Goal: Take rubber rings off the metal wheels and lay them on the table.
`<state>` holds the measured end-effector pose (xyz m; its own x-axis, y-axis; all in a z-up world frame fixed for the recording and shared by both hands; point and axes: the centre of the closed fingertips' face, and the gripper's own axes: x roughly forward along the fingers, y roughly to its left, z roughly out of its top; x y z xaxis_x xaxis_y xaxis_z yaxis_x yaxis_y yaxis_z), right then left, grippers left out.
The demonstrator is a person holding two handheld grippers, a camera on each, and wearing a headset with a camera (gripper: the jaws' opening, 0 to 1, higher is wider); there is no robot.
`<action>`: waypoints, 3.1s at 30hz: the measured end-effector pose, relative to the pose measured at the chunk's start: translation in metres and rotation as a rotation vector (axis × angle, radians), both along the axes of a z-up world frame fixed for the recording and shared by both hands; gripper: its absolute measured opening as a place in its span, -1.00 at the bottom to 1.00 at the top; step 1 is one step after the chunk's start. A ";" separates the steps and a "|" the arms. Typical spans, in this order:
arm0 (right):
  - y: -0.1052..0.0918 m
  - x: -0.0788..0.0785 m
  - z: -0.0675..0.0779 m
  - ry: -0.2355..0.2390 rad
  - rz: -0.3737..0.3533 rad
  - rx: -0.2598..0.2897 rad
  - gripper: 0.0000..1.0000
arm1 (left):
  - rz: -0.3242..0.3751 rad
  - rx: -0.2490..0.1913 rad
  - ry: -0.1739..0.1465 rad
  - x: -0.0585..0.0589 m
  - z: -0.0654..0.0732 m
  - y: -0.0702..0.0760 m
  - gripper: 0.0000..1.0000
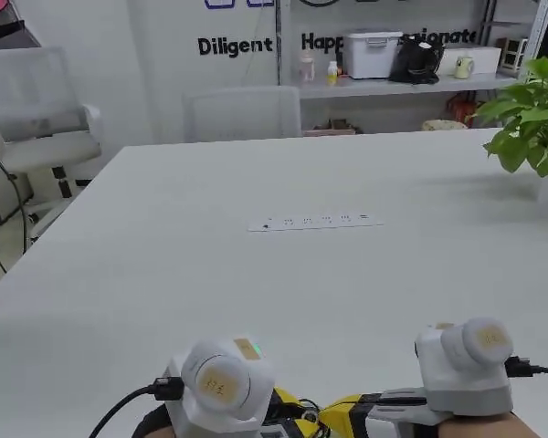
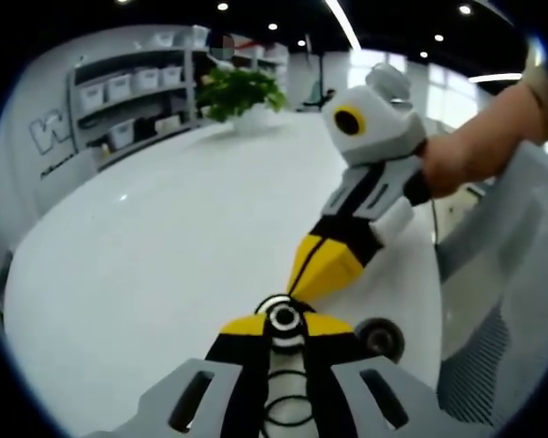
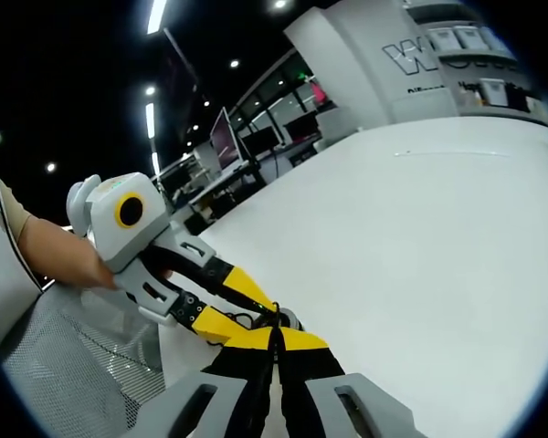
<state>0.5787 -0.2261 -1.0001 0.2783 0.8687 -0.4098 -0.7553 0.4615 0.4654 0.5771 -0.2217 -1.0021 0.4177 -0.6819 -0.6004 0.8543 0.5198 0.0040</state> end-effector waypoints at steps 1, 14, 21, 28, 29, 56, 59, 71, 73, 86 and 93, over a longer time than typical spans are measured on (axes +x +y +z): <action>0.000 0.000 0.000 -0.001 -0.001 0.000 -1.00 | -0.006 0.003 0.001 -0.001 0.000 0.000 -0.72; -0.001 0.000 0.012 -0.001 -0.011 0.036 -1.00 | -0.073 -0.017 -0.010 -0.013 0.019 0.006 -0.55; -0.001 -0.003 0.019 -0.001 -0.005 0.054 -1.00 | -0.080 -0.044 -0.019 -0.021 0.031 0.013 -0.44; 0.003 -0.007 0.025 -0.001 0.013 0.061 -1.00 | -0.083 -0.083 -0.016 -0.030 0.046 0.022 -0.28; 0.004 -0.007 0.026 0.001 0.017 0.063 -1.00 | -0.085 -0.083 -0.014 -0.032 0.046 0.023 -0.26; 0.039 -0.022 0.021 0.013 0.165 -0.014 -1.00 | 0.007 -0.109 0.001 -0.048 0.062 0.089 0.17; 0.042 -0.024 0.019 0.018 0.178 -0.021 -1.00 | 0.018 -0.113 0.001 -0.049 0.062 0.092 0.19; 0.054 -0.035 0.008 0.025 0.240 -0.064 -1.00 | 0.018 -0.097 0.003 -0.053 0.060 0.098 0.28; 0.056 -0.037 0.007 0.027 0.253 -0.069 -1.00 | 0.019 -0.096 0.006 -0.053 0.060 0.099 0.28; 0.064 -0.044 0.000 0.030 0.290 -0.095 -1.00 | 0.026 -0.094 0.017 -0.055 0.058 0.100 0.28; 0.061 -0.040 -0.006 0.018 0.280 -0.122 -1.00 | 0.028 -0.089 0.021 -0.055 0.056 0.101 0.29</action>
<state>0.5385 -0.1649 -1.0058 0.0261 0.8546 -0.5186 -0.8532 0.2894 0.4340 0.5224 -0.1204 -0.9458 0.4254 -0.7212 -0.5466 0.8389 0.5409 -0.0608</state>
